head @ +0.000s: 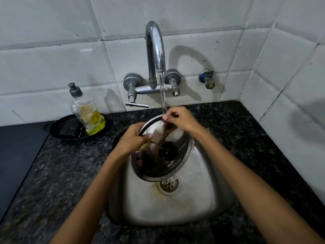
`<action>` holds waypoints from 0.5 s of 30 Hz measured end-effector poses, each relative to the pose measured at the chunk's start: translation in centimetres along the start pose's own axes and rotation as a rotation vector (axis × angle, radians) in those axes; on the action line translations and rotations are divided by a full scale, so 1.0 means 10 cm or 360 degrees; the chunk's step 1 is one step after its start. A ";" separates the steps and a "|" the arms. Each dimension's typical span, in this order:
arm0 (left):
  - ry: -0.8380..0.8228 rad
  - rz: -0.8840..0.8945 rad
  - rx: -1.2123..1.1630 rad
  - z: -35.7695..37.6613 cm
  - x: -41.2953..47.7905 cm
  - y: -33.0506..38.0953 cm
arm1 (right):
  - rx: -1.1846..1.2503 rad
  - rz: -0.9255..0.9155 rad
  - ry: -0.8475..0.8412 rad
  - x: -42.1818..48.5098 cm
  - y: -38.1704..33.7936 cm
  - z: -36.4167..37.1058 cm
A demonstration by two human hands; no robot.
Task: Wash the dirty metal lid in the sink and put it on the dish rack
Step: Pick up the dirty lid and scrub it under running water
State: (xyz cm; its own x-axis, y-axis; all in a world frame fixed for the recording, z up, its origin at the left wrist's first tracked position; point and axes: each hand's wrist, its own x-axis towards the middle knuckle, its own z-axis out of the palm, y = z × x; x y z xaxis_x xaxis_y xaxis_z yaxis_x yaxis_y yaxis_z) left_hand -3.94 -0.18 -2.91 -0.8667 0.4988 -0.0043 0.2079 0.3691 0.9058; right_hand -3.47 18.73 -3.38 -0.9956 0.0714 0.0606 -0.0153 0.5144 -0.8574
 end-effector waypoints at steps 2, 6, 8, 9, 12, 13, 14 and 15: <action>0.0037 0.0031 0.0302 0.08 0.10 0.06 | -0.0162 -0.0140 -0.0128 0.01 -0.17 0.13; 0.0139 -0.0118 -0.0350 -0.01 -0.03 -0.12 | -0.0149 -0.0030 0.0028 0.04 0.06 -0.04; 0.0081 -0.0139 -0.0510 -0.04 -0.12 -0.15 | -0.0014 0.0090 0.0103 0.02 0.20 -0.10; 0.0036 -0.0097 -0.0409 -0.04 -0.09 -0.13 | 0.0003 0.0076 0.0087 0.01 0.18 -0.08; 0.0023 0.0043 0.0179 0.06 0.09 -0.10 | -0.0263 -0.0103 -0.0108 -0.01 -0.08 0.10; 0.0066 0.0037 0.0203 0.09 0.12 -0.10 | -0.0307 -0.0135 -0.0122 -0.01 -0.15 0.13; 0.0112 0.0033 0.0121 0.11 0.13 -0.12 | -0.0304 -0.0137 -0.0100 0.00 -0.18 0.13; 0.0153 0.0031 0.0034 0.13 0.12 -0.16 | -0.0269 -0.0097 -0.0059 0.01 -0.14 0.09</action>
State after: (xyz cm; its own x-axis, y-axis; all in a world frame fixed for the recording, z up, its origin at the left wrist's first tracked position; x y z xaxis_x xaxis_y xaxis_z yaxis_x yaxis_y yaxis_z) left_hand -4.69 0.81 -4.88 -0.9018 0.4288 0.0547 0.2337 0.3771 0.8962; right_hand -3.68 17.24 -2.63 -0.9961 0.0059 0.0884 -0.0631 0.6534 -0.7544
